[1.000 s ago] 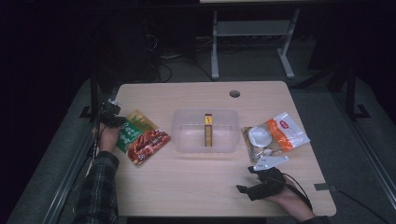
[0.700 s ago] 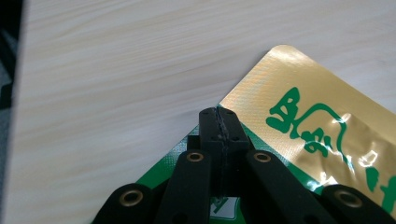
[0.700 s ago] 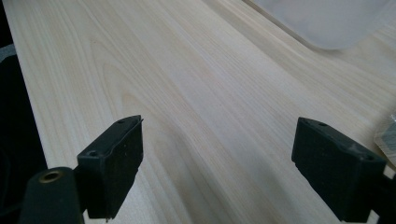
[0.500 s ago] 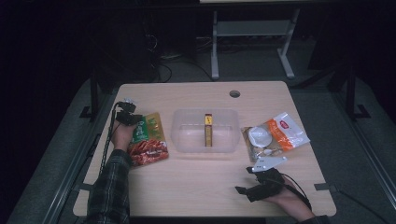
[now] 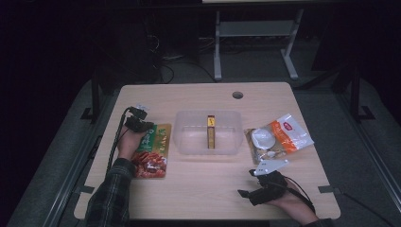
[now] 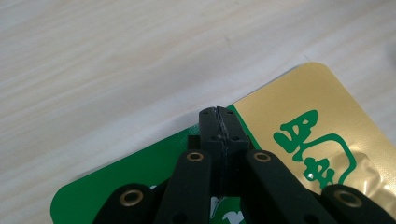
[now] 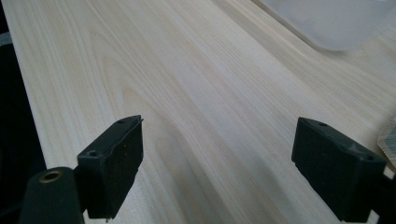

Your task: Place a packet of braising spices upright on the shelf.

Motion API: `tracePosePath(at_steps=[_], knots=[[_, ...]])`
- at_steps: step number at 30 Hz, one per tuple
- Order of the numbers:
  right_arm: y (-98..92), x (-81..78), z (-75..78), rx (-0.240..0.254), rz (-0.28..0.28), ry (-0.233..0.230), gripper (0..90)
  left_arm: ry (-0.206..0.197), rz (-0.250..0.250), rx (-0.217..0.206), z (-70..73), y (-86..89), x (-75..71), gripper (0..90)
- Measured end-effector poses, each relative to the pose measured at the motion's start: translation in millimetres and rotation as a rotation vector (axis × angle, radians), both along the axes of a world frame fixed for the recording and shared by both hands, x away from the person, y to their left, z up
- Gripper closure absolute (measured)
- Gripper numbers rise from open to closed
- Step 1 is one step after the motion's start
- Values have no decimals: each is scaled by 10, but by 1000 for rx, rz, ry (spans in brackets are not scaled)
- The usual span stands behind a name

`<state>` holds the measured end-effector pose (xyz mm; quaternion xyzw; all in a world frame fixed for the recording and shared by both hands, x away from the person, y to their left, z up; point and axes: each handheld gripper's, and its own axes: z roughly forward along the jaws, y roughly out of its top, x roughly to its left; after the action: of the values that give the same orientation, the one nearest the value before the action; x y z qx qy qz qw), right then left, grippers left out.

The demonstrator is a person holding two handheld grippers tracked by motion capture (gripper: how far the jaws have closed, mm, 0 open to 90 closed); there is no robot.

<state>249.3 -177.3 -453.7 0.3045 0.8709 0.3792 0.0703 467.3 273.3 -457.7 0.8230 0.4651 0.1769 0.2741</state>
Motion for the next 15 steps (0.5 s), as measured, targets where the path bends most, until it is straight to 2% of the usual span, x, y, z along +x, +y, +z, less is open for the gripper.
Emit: tracePosePath(at_steps=[4,12,15], knots=[[0,-3,4,0,-7,6,163,7,-22,-12,1,-34,-90,900],[5,-3,4,-2,-8,5,162,26,-87,20,28,-94,-299,900],[8,-6,6,-2,-9,7,162,36,-111,19,34,-95,-379,900]])
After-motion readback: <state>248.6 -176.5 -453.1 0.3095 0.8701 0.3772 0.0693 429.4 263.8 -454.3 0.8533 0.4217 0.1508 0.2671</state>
